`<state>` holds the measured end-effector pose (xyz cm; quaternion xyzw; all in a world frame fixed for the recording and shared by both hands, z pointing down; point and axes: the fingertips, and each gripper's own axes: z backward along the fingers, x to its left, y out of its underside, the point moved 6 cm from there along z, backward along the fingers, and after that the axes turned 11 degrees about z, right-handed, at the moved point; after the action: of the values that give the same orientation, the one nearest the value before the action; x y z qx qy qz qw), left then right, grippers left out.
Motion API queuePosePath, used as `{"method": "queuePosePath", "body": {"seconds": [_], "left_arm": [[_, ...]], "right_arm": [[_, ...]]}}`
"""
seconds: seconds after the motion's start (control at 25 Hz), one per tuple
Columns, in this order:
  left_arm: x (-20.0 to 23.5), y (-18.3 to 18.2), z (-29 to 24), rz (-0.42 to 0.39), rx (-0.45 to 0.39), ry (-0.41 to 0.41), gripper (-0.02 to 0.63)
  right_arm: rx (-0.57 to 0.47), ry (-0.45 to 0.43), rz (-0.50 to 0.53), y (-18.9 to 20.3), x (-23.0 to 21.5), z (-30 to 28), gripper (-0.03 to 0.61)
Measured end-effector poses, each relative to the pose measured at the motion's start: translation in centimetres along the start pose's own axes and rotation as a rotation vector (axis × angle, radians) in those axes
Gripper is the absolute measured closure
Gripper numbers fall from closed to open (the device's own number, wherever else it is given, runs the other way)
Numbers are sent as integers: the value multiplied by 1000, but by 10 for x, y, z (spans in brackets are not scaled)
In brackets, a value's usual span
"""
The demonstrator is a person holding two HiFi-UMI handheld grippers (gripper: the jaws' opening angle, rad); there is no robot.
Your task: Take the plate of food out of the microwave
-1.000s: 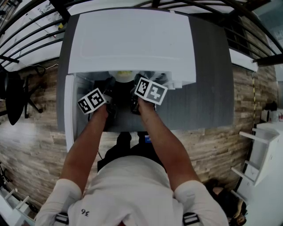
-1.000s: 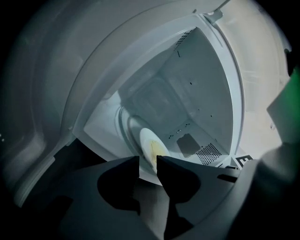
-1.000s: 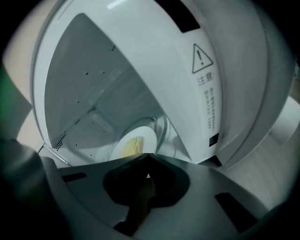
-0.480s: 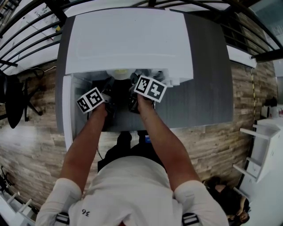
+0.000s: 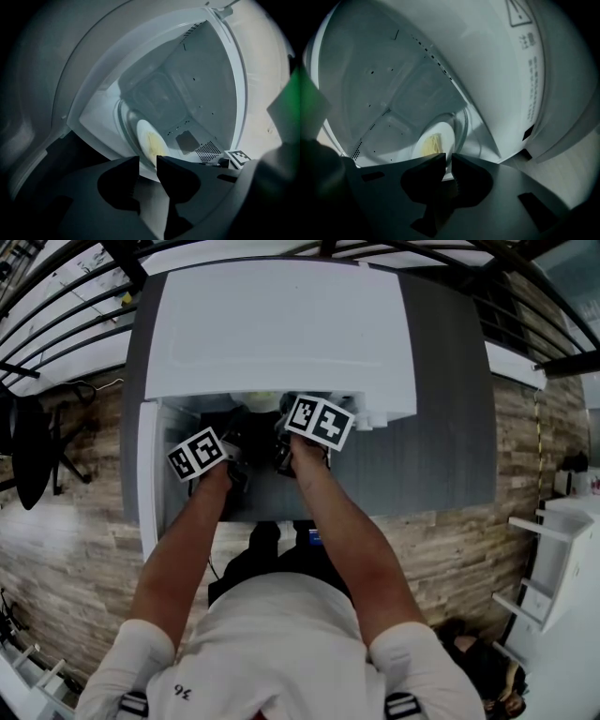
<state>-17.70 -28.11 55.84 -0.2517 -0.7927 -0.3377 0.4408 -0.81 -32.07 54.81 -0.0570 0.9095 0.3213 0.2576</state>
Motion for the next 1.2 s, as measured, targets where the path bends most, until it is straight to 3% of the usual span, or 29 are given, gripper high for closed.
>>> {"method": "queuePosePath", "body": {"seconds": [0.72, 1.2], "left_arm": [[1, 2, -4, 59, 16, 59, 517], [1, 11, -4, 82, 63, 72, 554]], "right_arm": [[12, -54, -122, 10, -14, 28, 557], [20, -28, -41, 14, -21, 36, 557]]}}
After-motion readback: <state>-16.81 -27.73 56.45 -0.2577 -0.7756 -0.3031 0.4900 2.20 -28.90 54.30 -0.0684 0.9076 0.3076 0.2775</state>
